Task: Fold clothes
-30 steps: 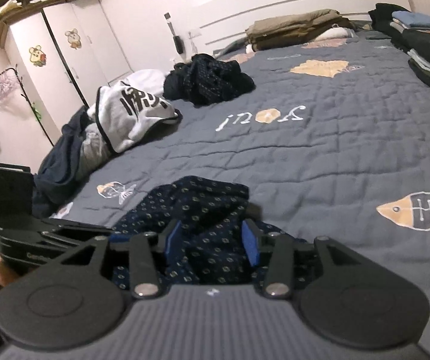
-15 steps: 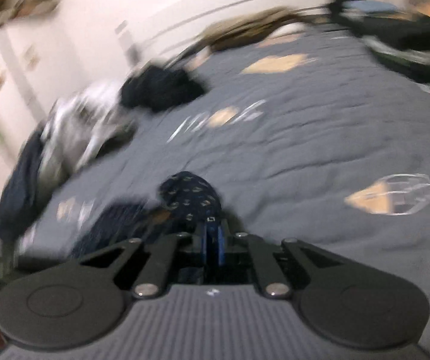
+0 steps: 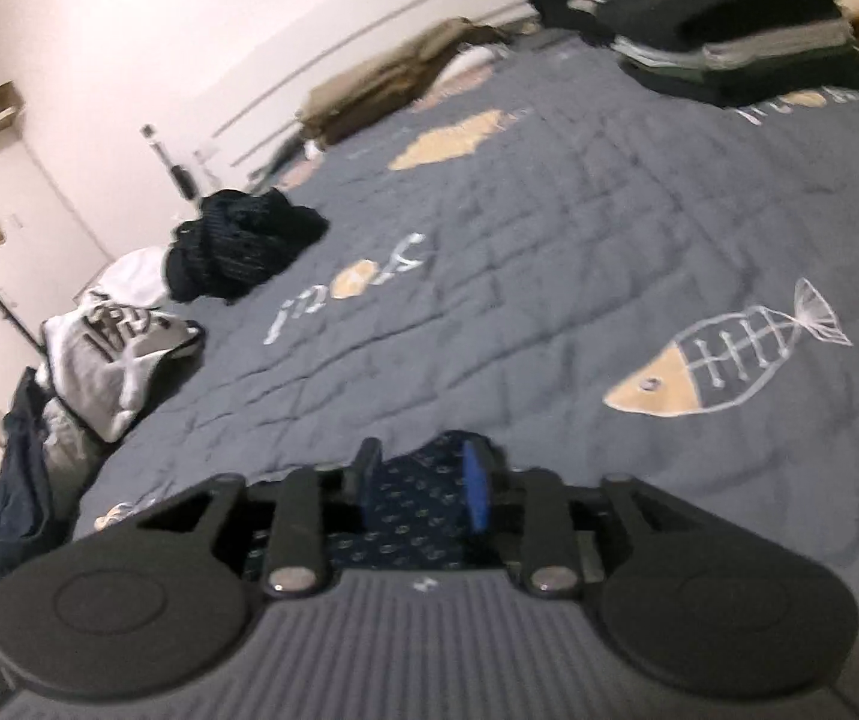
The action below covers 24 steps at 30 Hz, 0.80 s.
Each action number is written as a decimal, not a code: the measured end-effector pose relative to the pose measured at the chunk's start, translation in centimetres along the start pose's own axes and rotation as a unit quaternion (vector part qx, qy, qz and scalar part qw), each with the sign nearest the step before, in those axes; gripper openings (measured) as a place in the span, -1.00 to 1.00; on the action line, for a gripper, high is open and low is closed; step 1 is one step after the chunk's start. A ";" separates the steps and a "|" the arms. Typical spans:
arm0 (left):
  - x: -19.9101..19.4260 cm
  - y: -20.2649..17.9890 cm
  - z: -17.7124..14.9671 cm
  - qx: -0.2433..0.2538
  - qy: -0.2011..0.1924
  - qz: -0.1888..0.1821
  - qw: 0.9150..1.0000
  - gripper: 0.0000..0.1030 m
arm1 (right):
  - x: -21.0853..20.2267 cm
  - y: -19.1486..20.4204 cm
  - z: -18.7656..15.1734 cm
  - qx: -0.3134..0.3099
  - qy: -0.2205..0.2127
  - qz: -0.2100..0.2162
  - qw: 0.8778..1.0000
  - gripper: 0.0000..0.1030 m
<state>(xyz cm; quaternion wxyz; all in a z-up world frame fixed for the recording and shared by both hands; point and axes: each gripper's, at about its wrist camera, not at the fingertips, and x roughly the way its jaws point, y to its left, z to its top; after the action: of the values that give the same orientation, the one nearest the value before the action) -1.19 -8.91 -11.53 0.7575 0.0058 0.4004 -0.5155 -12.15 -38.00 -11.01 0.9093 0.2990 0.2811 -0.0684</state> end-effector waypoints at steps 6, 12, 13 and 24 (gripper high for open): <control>-1.4 1.1 1.0 -0.039 -0.018 -0.010 0.999 -0.15 | -0.5 4.3 -1.0 -0.113 0.062 0.111 0.985 -0.24; -4.4 2.9 2.4 -0.062 -0.071 -0.001 0.996 0.04 | -0.5 6.6 -2.5 -0.183 0.070 0.128 0.972 -0.07; -4.6 3.2 2.5 -0.070 -0.075 0.002 0.995 0.06 | -0.4 7.0 -2.8 -0.197 0.071 0.128 0.970 -0.05; -4.3 3.8 2.3 -0.079 -0.069 0.018 0.994 0.07 | 0.4 8.1 -5.4 -0.264 0.041 0.081 0.960 -0.67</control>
<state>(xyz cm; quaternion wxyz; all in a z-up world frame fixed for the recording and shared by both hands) 2.55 -4.82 -8.85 0.7908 -0.0825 0.3866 -0.4673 -11.98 -28.22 -10.71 0.9462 0.0725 0.3008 0.0945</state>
